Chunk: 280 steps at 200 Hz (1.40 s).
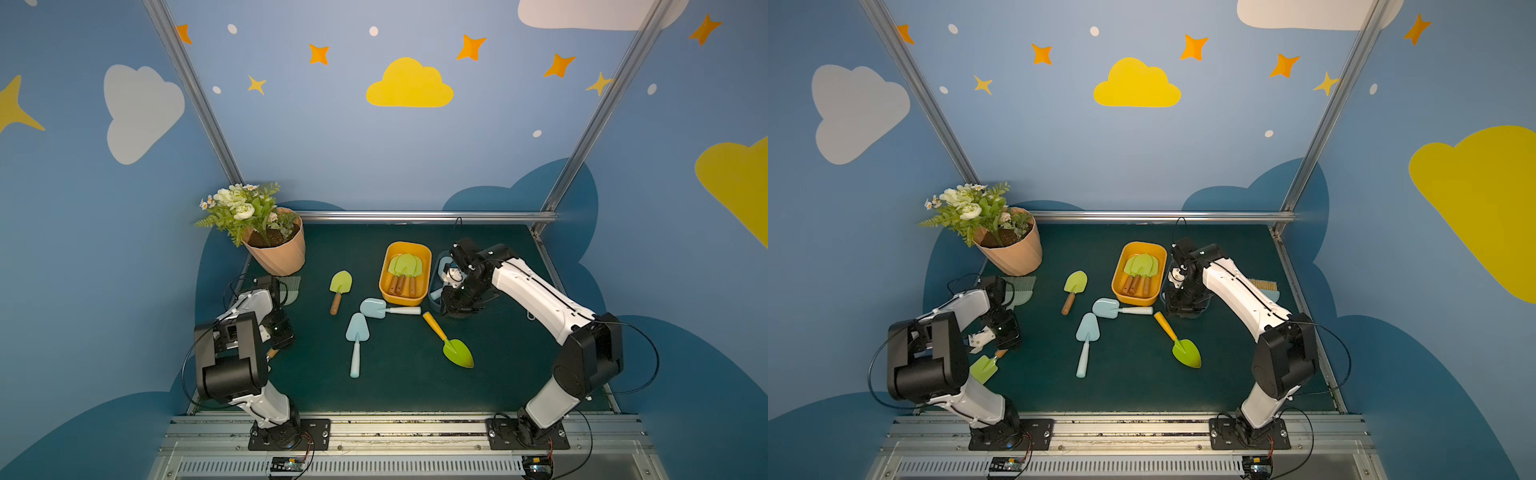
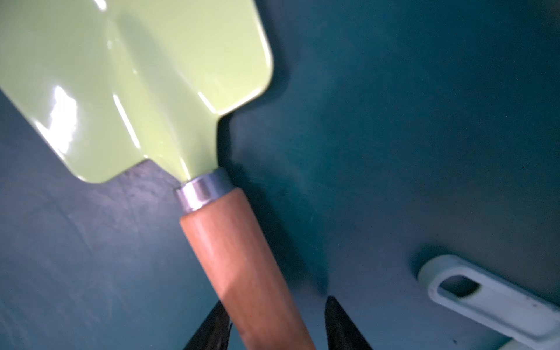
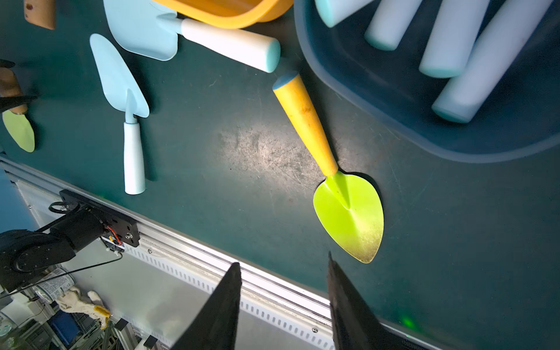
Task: Sort the small shovels by color and place them into the storage box
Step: Pick up the shovel from the corner of the board, then place the shovel in the storage box.
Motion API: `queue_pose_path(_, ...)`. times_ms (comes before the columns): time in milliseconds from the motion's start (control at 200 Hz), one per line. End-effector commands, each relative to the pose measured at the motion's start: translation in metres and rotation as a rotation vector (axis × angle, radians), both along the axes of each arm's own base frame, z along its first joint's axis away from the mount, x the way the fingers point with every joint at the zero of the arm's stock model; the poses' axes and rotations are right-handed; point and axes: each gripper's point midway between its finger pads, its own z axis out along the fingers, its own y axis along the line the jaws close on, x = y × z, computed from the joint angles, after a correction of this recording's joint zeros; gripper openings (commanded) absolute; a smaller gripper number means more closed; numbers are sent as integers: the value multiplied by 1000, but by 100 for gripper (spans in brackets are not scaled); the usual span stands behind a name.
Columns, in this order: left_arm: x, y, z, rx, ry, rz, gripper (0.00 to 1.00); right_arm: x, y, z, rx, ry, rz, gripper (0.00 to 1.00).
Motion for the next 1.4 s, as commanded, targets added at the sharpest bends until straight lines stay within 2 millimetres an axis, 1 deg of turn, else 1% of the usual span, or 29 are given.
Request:
queue_pose_path(0, -6, 0, 7, 6, 2, -15, 26, -2, 1, -2, 12, 13, -9, 47)
queue_pose_path(135, -7, -1, 10, 4, -4, -21, 16, -4, -1, 1, 11, 5, -16, 47)
queue_pose_path(215, -9, -3, 13, -1, -14, -26, 15, -7, -2, 3, 14, 3, -22, 47)
queue_pose_path(345, -19, -9, 18, -13, -42, -25, 11, -12, -5, 8, 16, -5, -32, 47)
queue_pose_path(445, -26, -12, 28, -4, -78, -42, 8, -16, -8, 14, 17, -17, -40, 47)
queue_pose_path(521, -27, -14, 41, 8, -114, -75, 6, -20, -10, 19, 15, -25, -46, 47)
queue_pose_path(606, -24, -16, 61, 33, -175, -126, 4, -26, -13, 25, 12, -36, -50, 47)
queue_pose_path(751, -7, -18, 106, 97, -303, -276, 3, -36, -19, 37, 12, -60, -64, 47)
queue_pose_path(801, 3, -21, 121, 107, -343, -349, 3, -40, -22, 42, 11, -73, -67, 47)
queue_pose_path(876, 16, -32, 142, 101, -377, -476, 3, -45, -26, 48, 8, -87, -78, 47)
queue_pose_path(981, 32, -56, 163, 87, -425, -651, 3, -52, -32, 55, 5, -101, -94, 47)
queue_pose_path(1056, 39, -71, 175, 98, -421, -764, 3, -56, -37, 60, -3, -116, -105, 47)
queue_pose_path(1151, 50, -91, 183, 90, -408, -915, 3, -60, -46, 66, -20, -142, -122, 47)
queue_pose_path(1246, 63, -116, 188, 74, -418, -1060, 3, -65, -52, 70, -24, -153, -141, 47)
queue_pose_path(1251, 64, -120, 189, 73, -422, -1077, 3, -65, -53, 70, -23, -154, -142, 47)
queue_pose_path(1396, 85, -170, 204, 71, -415, -1348, 3, -71, -59, 73, -25, -160, -166, 47)
